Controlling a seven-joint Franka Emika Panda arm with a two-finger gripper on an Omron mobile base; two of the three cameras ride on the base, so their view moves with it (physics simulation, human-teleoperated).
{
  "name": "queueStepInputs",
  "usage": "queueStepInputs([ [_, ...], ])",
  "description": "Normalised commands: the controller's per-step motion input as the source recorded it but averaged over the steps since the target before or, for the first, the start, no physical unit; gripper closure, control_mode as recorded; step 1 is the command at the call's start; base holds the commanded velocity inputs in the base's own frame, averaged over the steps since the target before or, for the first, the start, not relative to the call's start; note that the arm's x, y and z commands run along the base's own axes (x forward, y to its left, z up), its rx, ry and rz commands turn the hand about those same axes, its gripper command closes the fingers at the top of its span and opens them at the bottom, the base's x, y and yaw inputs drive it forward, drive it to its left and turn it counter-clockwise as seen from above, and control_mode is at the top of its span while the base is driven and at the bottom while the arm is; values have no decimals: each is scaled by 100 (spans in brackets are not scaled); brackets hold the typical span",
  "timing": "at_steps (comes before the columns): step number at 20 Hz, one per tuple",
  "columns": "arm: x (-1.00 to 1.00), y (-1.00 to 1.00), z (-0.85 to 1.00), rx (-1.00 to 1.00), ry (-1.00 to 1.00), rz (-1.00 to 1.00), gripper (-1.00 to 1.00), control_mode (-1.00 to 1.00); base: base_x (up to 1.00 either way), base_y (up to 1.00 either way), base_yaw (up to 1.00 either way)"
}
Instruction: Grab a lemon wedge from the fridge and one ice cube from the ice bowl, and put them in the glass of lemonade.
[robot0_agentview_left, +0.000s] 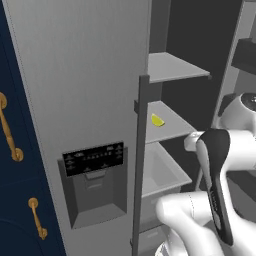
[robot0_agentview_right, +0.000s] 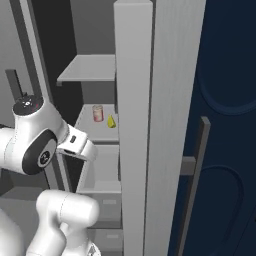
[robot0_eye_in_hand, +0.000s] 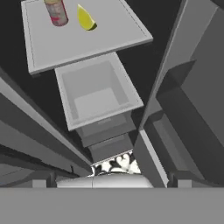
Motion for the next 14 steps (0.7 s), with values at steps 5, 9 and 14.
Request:
queueStepInputs([
  [5, 70, 0, -4, 0, 4, 5, -100, -100, 0, 0, 0],
  [9, 86, 0, -23, 1, 3, 5, -100, -100, 0, 0, 0],
  [14, 100, 0, -11, 0, 8, 7, -100, -100, 0, 0, 0],
])
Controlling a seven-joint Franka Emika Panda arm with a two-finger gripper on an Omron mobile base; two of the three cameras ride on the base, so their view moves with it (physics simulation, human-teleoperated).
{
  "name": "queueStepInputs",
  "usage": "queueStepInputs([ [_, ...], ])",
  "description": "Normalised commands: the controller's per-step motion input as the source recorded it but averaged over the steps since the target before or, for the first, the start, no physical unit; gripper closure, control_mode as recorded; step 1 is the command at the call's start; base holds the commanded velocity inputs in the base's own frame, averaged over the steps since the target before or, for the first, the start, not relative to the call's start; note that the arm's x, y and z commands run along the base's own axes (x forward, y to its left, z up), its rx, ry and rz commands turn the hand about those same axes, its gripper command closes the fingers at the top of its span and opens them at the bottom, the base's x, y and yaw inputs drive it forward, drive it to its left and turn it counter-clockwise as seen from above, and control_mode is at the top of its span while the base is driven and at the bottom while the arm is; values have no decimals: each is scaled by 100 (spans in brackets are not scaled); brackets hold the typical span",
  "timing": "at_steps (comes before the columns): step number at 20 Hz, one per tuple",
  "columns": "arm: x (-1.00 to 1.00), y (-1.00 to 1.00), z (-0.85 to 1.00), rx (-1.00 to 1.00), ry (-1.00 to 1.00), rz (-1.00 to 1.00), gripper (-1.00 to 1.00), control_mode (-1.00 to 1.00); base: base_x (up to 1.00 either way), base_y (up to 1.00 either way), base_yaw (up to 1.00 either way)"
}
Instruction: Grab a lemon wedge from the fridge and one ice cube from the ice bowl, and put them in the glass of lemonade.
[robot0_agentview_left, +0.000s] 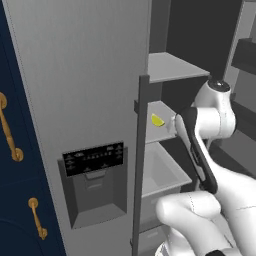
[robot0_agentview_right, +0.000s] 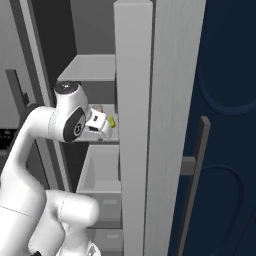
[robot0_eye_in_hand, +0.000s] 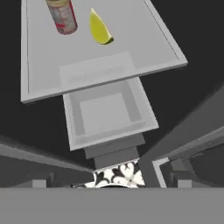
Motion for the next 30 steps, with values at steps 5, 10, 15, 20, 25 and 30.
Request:
queueStepInputs([
  [5, 100, 0, -17, 0, 2, 10, -100, -100, 0, 0, 0],
  [10, 90, -11, -54, 0, 0, 5, -100, -100, 0, 0, 0],
  [15, 81, -11, -28, 0, 0, 11, -100, -100, 0, 0, 0],
  [20, 48, -13, -13, 0, -6, 18, -100, -100, 0, 0, 0],
  [25, 53, 1, -17, 0, -1, 7, -100, -100, 0, 0, 0],
  [30, 60, 0, -38, 0, 2, 1, -100, -100, 0, 0, 0],
])
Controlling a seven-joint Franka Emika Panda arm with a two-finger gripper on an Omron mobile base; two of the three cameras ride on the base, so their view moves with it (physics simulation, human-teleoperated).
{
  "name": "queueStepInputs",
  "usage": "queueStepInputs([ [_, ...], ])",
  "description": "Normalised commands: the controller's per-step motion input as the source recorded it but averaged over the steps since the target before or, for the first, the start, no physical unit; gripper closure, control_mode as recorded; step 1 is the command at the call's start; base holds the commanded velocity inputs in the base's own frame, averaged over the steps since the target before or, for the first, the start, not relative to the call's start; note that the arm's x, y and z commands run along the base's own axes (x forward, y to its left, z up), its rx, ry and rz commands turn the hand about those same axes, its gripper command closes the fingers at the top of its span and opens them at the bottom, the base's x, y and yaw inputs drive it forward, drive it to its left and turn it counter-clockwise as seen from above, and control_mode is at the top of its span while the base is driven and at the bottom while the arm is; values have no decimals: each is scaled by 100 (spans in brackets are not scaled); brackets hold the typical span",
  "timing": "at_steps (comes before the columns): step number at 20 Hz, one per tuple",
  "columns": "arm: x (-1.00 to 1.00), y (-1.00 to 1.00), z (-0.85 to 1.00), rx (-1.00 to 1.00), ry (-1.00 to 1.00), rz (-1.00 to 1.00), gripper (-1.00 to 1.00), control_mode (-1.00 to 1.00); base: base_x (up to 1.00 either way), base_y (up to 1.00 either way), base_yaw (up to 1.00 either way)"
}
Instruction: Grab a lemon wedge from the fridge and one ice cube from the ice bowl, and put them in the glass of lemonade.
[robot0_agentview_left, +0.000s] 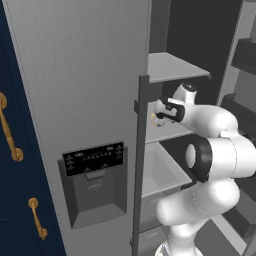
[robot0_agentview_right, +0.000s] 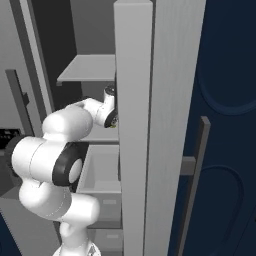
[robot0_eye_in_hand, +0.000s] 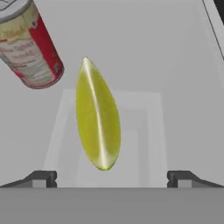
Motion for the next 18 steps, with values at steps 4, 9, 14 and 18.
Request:
queueStepInputs([
  [4, 54, 0, -3, 0, 5, 0, -100, -100, 0, 0, 0],
  [9, 60, 8, -6, 0, 0, 8, -100, -100, 0, 0, 0],
  [14, 4, 17, -4, 0, 0, 10, -100, -100, 0, 0, 0],
  [18, -17, 6, -10, 0, 0, 2, -100, -100, 0, 0, 0],
])
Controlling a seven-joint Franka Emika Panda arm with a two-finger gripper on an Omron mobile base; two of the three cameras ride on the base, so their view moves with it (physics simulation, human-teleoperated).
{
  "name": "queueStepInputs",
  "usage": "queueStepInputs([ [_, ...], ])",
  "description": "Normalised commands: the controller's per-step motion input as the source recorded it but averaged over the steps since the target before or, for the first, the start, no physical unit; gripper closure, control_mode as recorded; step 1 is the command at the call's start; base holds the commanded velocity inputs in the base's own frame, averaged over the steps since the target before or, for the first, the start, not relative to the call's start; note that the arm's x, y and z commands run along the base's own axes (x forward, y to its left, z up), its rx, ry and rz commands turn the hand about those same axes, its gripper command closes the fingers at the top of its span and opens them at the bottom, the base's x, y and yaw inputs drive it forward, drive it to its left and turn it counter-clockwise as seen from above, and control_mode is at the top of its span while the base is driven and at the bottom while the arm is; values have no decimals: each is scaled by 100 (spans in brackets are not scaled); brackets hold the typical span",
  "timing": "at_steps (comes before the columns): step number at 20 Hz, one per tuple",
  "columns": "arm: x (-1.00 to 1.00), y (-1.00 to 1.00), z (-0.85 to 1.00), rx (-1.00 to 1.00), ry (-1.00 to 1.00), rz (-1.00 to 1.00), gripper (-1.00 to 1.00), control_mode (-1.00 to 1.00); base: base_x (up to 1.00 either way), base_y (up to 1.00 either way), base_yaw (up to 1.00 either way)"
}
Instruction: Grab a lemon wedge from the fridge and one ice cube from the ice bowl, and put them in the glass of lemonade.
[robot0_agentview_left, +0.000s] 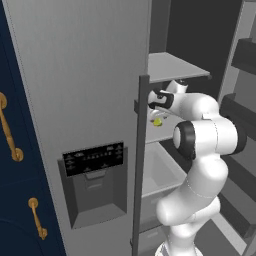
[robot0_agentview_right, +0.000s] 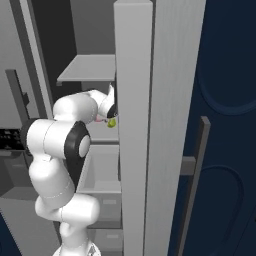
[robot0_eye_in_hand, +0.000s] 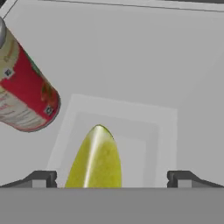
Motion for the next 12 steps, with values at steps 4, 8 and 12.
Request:
queueStepInputs([
  [4, -9, 0, -22, 0, 0, -11, -100, -100, 0, 0, 0],
  [8, 0, 0, -24, 0, 0, -21, -100, -100, 0, 0, 0],
  [12, 0, 0, -18, 0, 0, -14, -100, -100, 0, 0, 0],
])
